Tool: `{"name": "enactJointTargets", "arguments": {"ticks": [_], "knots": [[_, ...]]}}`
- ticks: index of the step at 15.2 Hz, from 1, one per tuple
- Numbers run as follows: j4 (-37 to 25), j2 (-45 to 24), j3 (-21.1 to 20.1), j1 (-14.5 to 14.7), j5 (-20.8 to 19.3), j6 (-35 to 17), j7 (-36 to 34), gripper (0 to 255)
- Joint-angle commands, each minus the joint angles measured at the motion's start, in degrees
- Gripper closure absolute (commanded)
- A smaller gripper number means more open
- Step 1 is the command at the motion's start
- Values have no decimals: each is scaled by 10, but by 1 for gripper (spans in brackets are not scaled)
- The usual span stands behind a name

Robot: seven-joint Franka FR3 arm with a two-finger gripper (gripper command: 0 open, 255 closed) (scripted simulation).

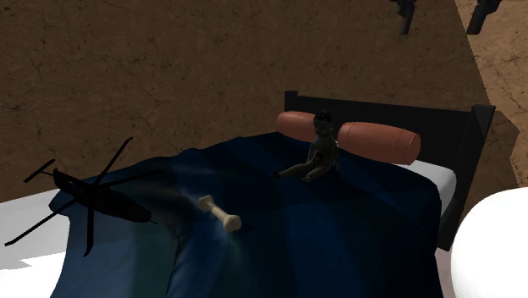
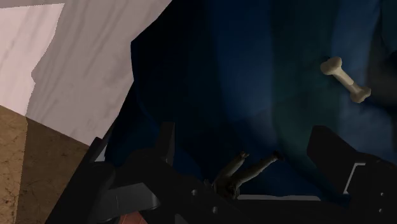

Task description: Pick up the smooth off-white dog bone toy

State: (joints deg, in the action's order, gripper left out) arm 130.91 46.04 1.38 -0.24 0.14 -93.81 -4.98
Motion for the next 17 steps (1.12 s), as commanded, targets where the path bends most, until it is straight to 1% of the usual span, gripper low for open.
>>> {"name": "enactJointTargets", "arguments": {"ticks": [1,9,17], "knots": [[0,0,0,0,0,0,0,0],[28,-103,-36,40,13,-123,19,0],[19,-231,-75,74,15,-235,34,0]]}}
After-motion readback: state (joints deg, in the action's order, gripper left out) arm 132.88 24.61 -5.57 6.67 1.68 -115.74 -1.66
